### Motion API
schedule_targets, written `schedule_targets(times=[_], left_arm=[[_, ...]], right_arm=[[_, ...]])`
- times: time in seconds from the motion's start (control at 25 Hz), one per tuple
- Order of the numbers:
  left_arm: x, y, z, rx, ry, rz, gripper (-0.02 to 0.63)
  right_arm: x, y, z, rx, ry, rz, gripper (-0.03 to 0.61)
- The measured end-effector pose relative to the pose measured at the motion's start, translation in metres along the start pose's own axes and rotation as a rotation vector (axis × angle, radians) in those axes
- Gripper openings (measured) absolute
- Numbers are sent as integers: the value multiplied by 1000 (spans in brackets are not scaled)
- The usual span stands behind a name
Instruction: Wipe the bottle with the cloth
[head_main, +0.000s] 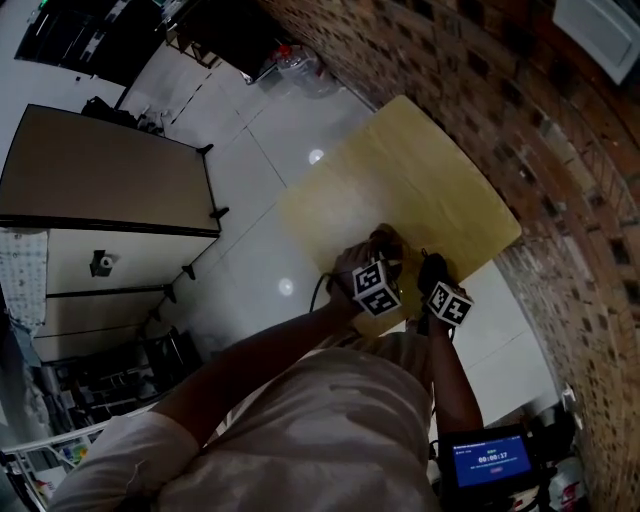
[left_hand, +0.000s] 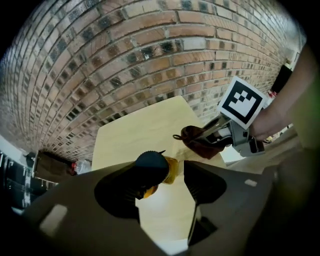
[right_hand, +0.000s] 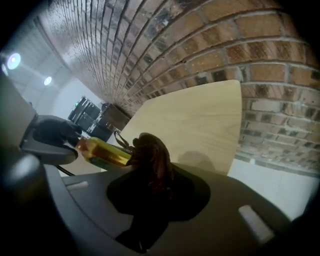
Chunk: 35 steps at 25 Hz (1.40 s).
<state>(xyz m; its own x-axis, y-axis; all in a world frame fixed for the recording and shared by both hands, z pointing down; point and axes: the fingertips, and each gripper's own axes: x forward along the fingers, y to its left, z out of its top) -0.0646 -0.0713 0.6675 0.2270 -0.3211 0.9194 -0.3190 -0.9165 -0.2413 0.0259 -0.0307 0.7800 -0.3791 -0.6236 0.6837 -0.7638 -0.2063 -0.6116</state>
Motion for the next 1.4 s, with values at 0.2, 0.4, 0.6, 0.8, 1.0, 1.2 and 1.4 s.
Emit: schedule_targets(times=[0.2,0.4,0.6,0.8,1.0,1.2,1.4], left_arm=[[-19,7,-5,139,-94,-4,299],[-26,1,-2,483,-194,-63,292],[-24,-6,5,635,-227,-183,198],[-19,-2,13,591,-204,-203,176],[-18,9,25,326,-130,-114,174],[-17,11,32,61,-83,-31,170],[-14,21,32,-97,-44,-9,167]], right_arm=[[-34,2,-14,-13,-37,51,77],[-49,10,-16,-52,-60,97,77],[-49,36,-2,-105,-66,173,77],[-41,70,12,-159,-67,258,77],[-37,92,27,-119,-132,306,77],[-38,119,41,-27,-172,350,77],[-5,98,30,4,-107,214,77]])
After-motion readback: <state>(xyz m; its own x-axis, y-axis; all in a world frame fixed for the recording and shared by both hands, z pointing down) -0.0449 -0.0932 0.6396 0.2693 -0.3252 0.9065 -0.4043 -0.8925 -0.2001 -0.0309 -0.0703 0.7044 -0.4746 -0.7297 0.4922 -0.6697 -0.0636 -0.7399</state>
